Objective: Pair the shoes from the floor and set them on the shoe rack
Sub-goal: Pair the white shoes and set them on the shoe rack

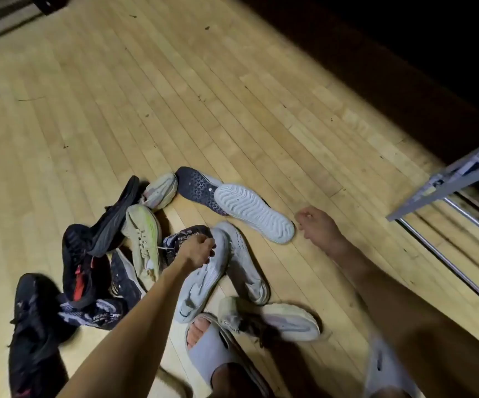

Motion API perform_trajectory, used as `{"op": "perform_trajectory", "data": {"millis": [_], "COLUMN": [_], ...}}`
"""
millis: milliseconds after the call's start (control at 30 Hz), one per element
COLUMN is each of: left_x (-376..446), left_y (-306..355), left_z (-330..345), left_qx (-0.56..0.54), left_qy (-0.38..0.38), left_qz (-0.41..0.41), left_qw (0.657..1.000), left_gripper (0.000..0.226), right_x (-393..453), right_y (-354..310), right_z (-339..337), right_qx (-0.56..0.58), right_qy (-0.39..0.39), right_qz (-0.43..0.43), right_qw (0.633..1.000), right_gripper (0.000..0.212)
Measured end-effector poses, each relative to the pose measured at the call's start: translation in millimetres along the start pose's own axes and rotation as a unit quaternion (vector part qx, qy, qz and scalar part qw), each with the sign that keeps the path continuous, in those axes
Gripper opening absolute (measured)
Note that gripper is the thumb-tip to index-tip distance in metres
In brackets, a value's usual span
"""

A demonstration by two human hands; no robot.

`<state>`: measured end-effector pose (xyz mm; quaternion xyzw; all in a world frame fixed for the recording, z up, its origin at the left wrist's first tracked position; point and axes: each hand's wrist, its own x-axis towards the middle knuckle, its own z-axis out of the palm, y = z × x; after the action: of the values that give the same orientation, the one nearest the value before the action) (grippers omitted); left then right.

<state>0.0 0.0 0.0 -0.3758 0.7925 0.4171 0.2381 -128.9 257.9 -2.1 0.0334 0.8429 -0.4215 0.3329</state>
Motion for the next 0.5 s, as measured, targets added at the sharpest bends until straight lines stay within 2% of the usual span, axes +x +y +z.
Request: {"op": "perform_trajectory", "data": {"millis": [167,267,333,400,500], "left_x": [16,13,11,10,10], "left_y": [-5,-8,-15,-23,-25], "left_z": [31,55,74,90,107], "left_qx": [0.018,0.043,0.070,0.105,0.067], "left_qy": [-0.025,-0.075,-0.101,-0.088,-0.050], "left_qz": [-0.024,-0.049,-0.068,-0.093,-0.109], "left_qw": [0.999,0.995,0.990,0.986,0.991], "left_gripper": [0.028,0.026,0.027,0.034,0.040], "right_x": [3,4,2,1,2], "right_y": [24,30,42,52,58], "right_z": [39,55,66,77,90], "right_qx": [-0.056,-0.065,-0.087,-0.108,-0.103], "right_qy": [-0.048,-0.067,-0.081,-0.095,-0.106], "right_qz": [0.022,0.024,0.044,0.061,0.080], "right_qw": [0.997,0.995,0.992,0.988,0.986], "right_gripper": [0.009,0.018,0.009,0.018,0.028]}}
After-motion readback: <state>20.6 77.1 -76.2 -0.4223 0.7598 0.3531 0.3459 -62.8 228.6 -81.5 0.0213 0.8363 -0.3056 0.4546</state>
